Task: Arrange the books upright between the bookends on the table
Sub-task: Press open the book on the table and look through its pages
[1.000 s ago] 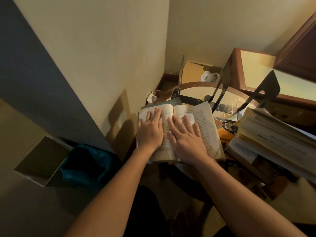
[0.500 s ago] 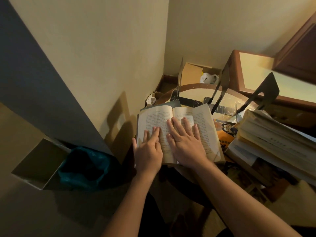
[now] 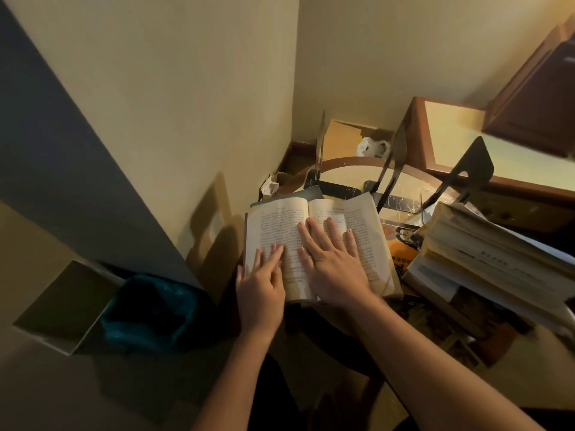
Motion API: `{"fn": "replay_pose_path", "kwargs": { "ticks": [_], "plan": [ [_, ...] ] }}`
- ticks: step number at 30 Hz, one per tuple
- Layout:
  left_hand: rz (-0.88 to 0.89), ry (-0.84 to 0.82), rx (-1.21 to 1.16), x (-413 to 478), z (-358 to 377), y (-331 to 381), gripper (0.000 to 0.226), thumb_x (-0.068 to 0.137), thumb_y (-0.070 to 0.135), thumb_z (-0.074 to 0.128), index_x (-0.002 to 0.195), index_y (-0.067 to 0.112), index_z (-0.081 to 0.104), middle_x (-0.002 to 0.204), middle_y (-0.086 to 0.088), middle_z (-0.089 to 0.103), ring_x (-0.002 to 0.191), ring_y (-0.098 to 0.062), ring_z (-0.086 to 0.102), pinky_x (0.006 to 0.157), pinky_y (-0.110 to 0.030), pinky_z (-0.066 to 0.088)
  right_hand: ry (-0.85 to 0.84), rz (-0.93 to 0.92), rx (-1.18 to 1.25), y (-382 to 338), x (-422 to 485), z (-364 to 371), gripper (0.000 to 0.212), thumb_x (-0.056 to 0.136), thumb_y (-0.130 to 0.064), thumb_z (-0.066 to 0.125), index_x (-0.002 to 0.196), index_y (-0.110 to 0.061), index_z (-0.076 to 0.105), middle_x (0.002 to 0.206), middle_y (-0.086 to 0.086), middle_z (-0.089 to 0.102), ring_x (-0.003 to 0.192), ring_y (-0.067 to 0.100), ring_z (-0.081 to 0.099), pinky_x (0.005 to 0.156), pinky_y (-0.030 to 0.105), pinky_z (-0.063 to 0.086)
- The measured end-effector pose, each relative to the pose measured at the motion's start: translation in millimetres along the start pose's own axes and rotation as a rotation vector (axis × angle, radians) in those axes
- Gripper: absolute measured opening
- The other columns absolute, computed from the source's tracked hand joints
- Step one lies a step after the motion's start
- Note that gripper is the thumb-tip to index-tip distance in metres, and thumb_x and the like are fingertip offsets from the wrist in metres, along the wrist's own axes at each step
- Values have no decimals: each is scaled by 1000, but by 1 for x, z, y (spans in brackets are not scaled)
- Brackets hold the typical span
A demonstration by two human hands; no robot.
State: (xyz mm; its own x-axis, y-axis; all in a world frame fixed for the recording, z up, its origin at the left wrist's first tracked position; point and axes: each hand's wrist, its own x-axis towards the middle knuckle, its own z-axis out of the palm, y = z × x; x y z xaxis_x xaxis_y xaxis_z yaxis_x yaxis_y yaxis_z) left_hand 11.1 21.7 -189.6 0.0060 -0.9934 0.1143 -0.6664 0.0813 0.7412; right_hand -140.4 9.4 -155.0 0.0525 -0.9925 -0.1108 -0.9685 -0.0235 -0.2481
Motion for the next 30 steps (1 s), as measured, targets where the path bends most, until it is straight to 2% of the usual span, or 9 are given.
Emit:
{"fn": "replay_pose_path", "kwargs": {
  "ticks": [3,5,8,13,16,19,22,27,30],
  "plan": [
    [-31,12,-59,-29,-3,-1,45,99,18,57,142,32,53,151,-2,48,142,-22,43,119,-50,32,-1,-3,2,0,-1,-2,60,103,-57,9,155,-41,-16,160,-17,-26,145,18,-34,120,51,-18],
    [-55,22,-118,-27,-5,-3,46,98,22,58,143,31,52,152,-2,48,139,-21,47,111,-36,44,-4,-2,8,0,-1,-2,59,103,-57,9,155,-41,-15,161,-17,-25,145,18,-34,120,50,-19],
    [-195,-28,-229,-7,-12,-3,56,96,41,63,147,24,49,150,-3,51,137,-18,48,97,-17,42,-5,4,13,1,0,-2,59,103,-58,9,155,-41,-14,161,-17,-24,145,18,-34,119,49,-21],
    [-406,-110,-367,29,-19,-11,92,75,67,70,152,26,41,143,-3,56,127,-22,54,99,-37,50,-2,8,-11,-1,1,0,60,103,-59,8,155,-41,-15,162,-15,-24,145,20,-34,117,49,-24],
    [-327,-124,-372,41,-23,-14,91,72,65,75,151,34,42,146,2,53,129,-21,51,102,-42,50,2,12,-7,0,2,0,60,102,-59,8,155,-41,-16,161,-16,-25,144,19,-35,115,48,-26],
    [-253,-99,-300,46,-28,-14,90,71,59,81,149,38,43,159,2,37,139,-25,42,105,-51,49,4,6,1,1,3,1,60,102,-60,8,155,-42,-16,162,-16,-24,144,18,-35,114,47,-27],
    [-201,-112,-277,54,-36,-17,90,69,50,86,148,40,45,163,-1,29,141,-26,41,103,-51,51,5,3,-3,2,3,1,61,103,-59,10,155,-41,-16,162,-16,-25,145,19,-35,116,48,-25],
    [-154,-210,-319,70,-44,-26,85,54,64,87,132,51,56,133,7,57,120,-18,59,85,-43,62,22,1,-21,3,2,4,61,103,-59,10,155,-41,-16,162,-15,-25,145,20,-35,116,48,-25],
    [-136,-218,-315,69,-39,-24,76,66,44,91,135,45,59,133,7,60,122,-15,57,94,-41,58,25,9,-32,3,3,5,61,103,-60,9,155,-41,-15,161,-15,-25,145,20,-34,117,49,-24]
  ]
}}
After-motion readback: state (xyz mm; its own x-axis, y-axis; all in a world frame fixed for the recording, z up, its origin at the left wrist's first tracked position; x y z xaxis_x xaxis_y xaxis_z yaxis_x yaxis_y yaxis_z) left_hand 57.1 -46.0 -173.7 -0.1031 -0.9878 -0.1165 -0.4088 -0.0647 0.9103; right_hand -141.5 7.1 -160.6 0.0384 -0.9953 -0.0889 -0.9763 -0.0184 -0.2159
